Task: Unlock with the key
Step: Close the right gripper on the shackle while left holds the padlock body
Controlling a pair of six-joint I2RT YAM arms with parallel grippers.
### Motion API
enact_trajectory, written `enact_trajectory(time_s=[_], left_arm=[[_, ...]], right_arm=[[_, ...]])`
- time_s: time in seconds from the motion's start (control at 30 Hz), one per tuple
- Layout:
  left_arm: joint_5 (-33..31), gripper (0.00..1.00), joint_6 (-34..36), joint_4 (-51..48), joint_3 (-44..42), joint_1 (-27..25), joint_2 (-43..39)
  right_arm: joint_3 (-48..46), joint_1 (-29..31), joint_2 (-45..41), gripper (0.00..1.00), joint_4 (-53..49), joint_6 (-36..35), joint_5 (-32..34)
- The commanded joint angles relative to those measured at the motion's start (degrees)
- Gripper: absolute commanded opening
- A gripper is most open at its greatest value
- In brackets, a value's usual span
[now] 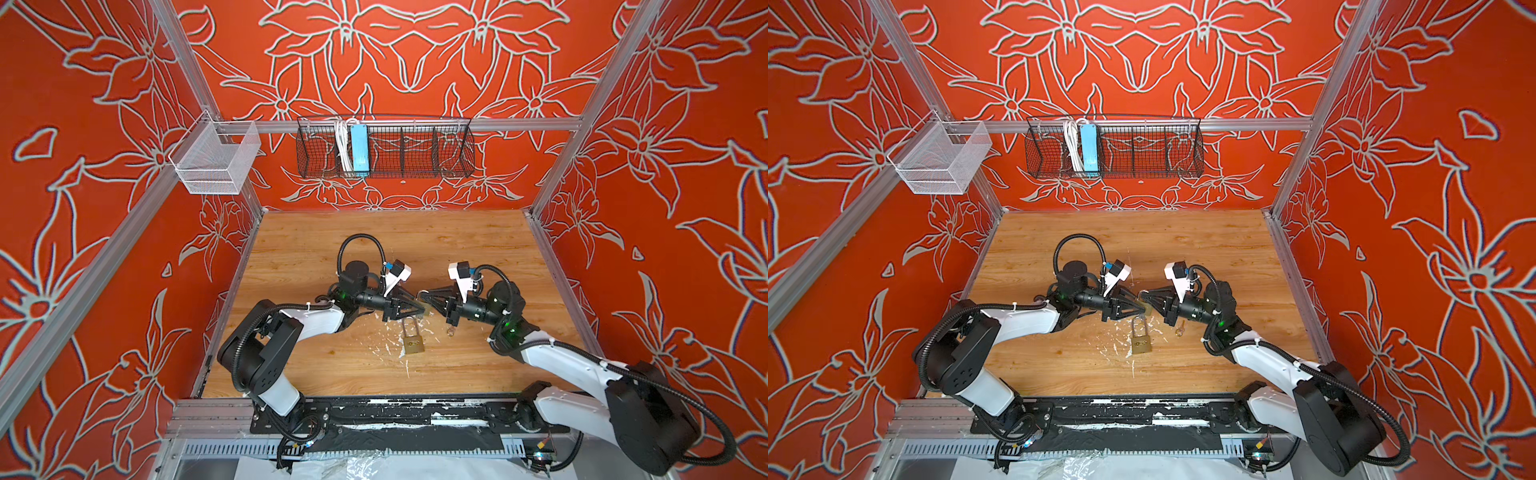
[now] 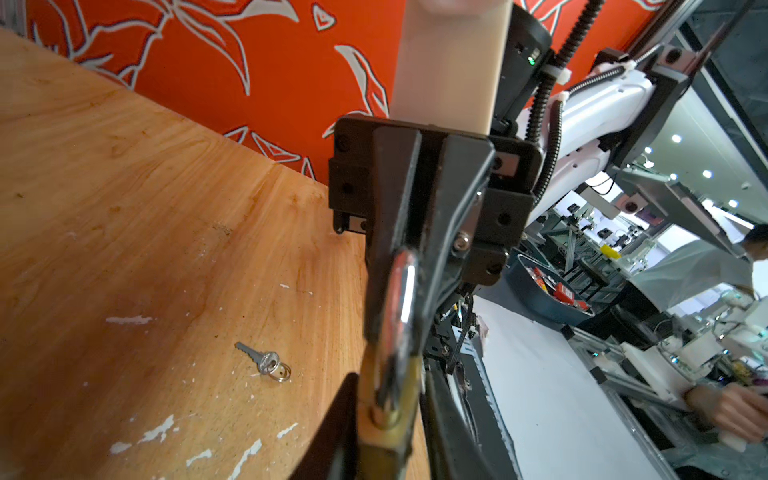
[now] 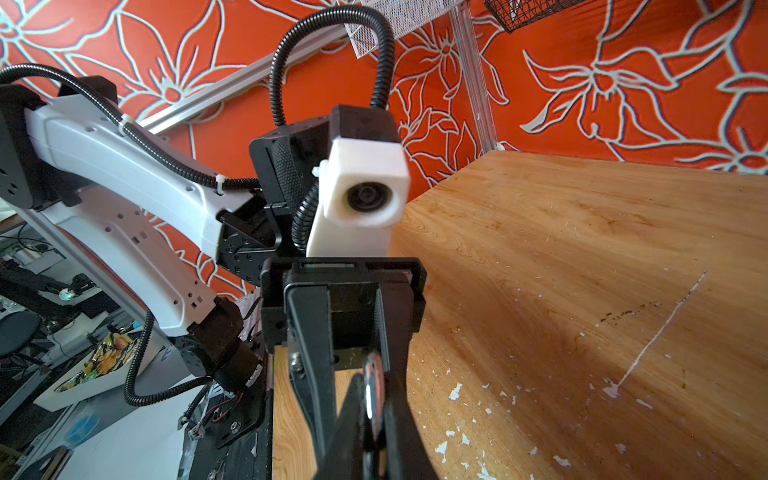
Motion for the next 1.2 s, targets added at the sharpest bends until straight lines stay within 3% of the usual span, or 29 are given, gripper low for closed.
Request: enact_trajectory(time_s=[0.0, 0.1, 0.23, 0.3, 0.33, 0.43, 0.53, 0.6, 0.7, 0.8, 0.9, 0.97, 1.1, 1.17], left_arm=[[0.9, 0.16, -0.3, 1.9, 0.0, -0.4, -0.4], [0.5, 0.02, -0.6, 1.9, -0.2, -0.4, -0.7], [-2.8, 0.00, -0.4, 0.0, -0.3, -0.4, -1.6], [-6.7, 0.00, -0.4, -2.4, -0.1, -0.4, -2.2], [-8.7, 0.00, -0.2, -4.0, 0.0, -0.4, -2.8], [-18.9, 0.00, -1.3, -8.3, 0.0, -0.4, -4.4], [-29.0, 0.00, -5.1, -9.9, -0.6, -0.4, -5.7], [-34.3, 0.00, -9.2, -11.0, -0.9, -0.4, -6.5], [-35.7, 0.00, -11.3, -9.9, -1.6, -0.4, -7.6], [-31.2, 0.00, -10.0, -6.5, -3.1, -0.4, -8.5], [-23.1, 0.00, -3.3, -9.7, -1.2, -0.8, -8.2], [-22.2, 0.00, -0.4, -10.9, -1.2, -0.9, -7.6], [-21.1, 0.00, 0.6, -7.2, -2.9, -1.1, -7.1], [-22.2, 0.00, 1.3, -8.6, -2.6, -1.6, -7.4]], right_arm=[[2.4, -0.2, 0.6, 0.00, 3.2, -0.1, 0.4], [2.4, -0.2, 0.6, 0.00, 2.6, -0.2, 1.2], [2.7, -0.2, 0.1, 0.00, -1.5, -1.4, 5.9], [2.8, -0.2, -1.1, 0.41, -5.4, -2.3, 11.2], [2.7, -0.2, -2.1, 0.53, -7.4, -2.8, 14.7], [2.3, -0.2, -6.4, 0.69, -15.7, -3.8, 28.7], [2.3, -0.1, -8.8, 0.70, -22.5, -5.9, 39.9], [2.8, 0.3, -8.0, 0.70, -23.5, -6.9, 41.4], [4.4, 2.9, -4.3, 0.70, -23.4, -9.8, 40.3], [4.9, 5.3, -0.9, 0.70, -19.9, -11.5, 37.2], [2.2, 5.3, -0.5, 0.70, -11.9, -9.1, 30.7], [0.7, 5.3, -2.3, 0.70, -9.0, -8.6, 28.5], [1.2, 5.3, -4.8, 0.70, -13.3, -8.9, 34.3], [2.2, 5.3, -4.4, 0.61, -14.3, -9.7, 31.5]])
